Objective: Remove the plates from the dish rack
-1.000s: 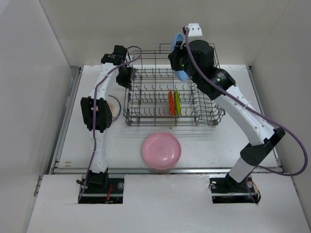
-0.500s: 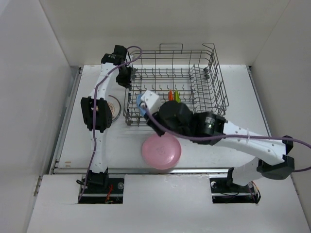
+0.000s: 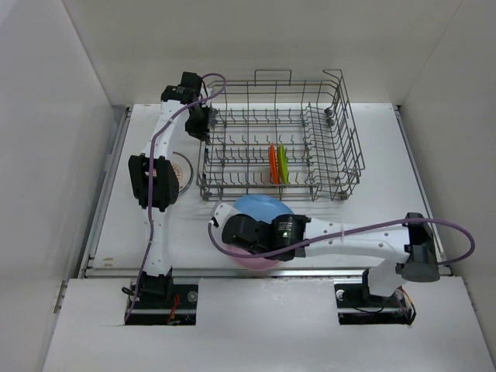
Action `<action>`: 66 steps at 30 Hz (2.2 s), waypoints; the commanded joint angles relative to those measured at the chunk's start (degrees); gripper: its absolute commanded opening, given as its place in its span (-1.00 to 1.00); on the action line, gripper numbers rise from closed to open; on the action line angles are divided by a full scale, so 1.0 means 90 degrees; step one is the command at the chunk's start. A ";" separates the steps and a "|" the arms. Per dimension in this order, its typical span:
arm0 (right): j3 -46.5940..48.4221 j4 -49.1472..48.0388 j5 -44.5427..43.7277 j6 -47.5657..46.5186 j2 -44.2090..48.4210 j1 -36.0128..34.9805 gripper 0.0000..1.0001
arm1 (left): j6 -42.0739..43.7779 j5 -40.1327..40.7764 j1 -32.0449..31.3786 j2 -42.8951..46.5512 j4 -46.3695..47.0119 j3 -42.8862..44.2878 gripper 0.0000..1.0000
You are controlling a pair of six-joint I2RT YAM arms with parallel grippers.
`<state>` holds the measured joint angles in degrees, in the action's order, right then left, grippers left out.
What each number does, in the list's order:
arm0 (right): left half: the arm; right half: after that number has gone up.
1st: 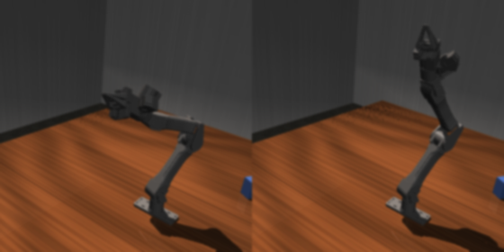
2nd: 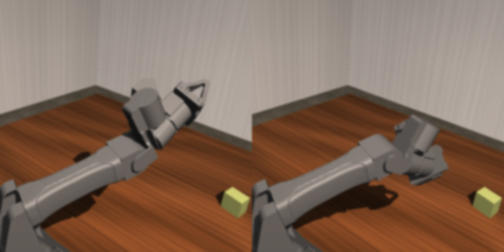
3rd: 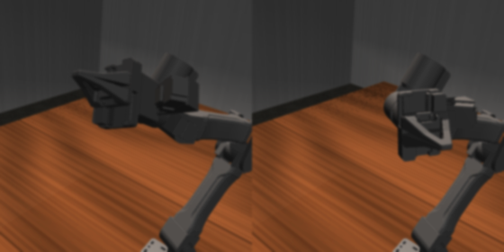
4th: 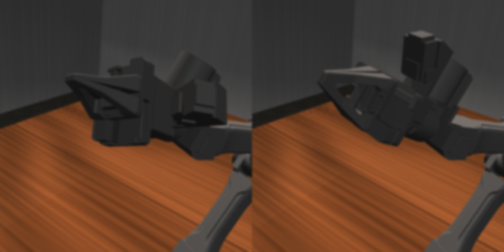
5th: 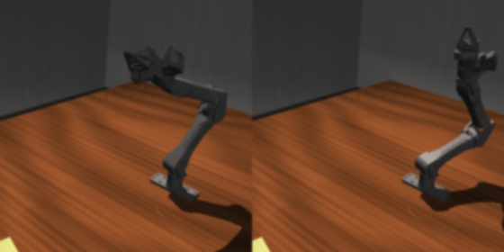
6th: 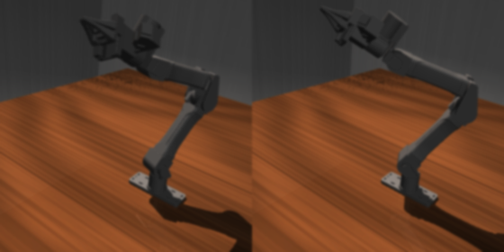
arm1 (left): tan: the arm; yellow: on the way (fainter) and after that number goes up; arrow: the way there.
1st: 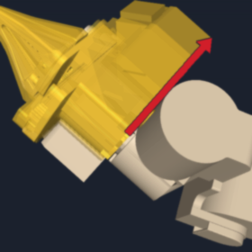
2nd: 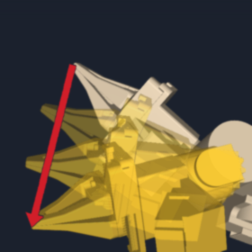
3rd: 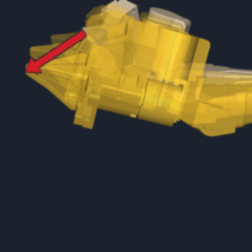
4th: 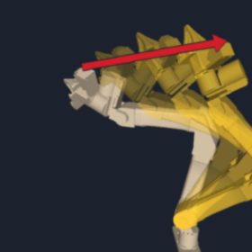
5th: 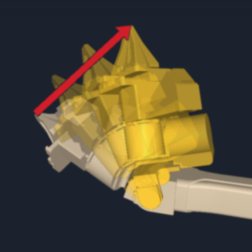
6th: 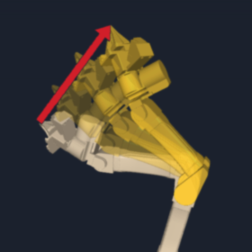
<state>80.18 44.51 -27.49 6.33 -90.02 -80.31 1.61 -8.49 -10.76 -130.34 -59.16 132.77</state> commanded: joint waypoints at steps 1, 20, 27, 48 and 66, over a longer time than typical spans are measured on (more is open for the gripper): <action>-0.0071 -0.0658 -0.0452 0.0098 -0.0271 -0.0031 -1.00 | 0.0456 -0.0053 0.0034 0.0156 0.0128 0.0121 -1.00; 0.0045 -0.0816 0.0320 0.0537 -0.0497 0.0027 0.53 | 0.0456 -0.0111 0.0034 0.0156 0.0128 0.0121 -1.00; 0.0622 -0.0814 0.0641 0.0742 0.0332 0.0446 0.67 | 0.0514 -0.0053 0.0034 0.0273 0.0128 0.0179 -1.00; 0.2409 -0.0492 0.1236 0.2236 0.0072 0.7663 0.72 | 0.0944 -0.0326 -0.0834 0.1992 0.0646 0.0424 0.50; 0.1746 -0.1420 0.1638 0.1826 -0.1043 0.8113 0.06 | 0.0437 -0.1312 -0.2095 0.0410 -0.0156 0.0883 0.36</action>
<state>97.54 35.40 -13.47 23.64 -99.90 -7.46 7.60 -16.23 -30.04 -129.71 -60.03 139.61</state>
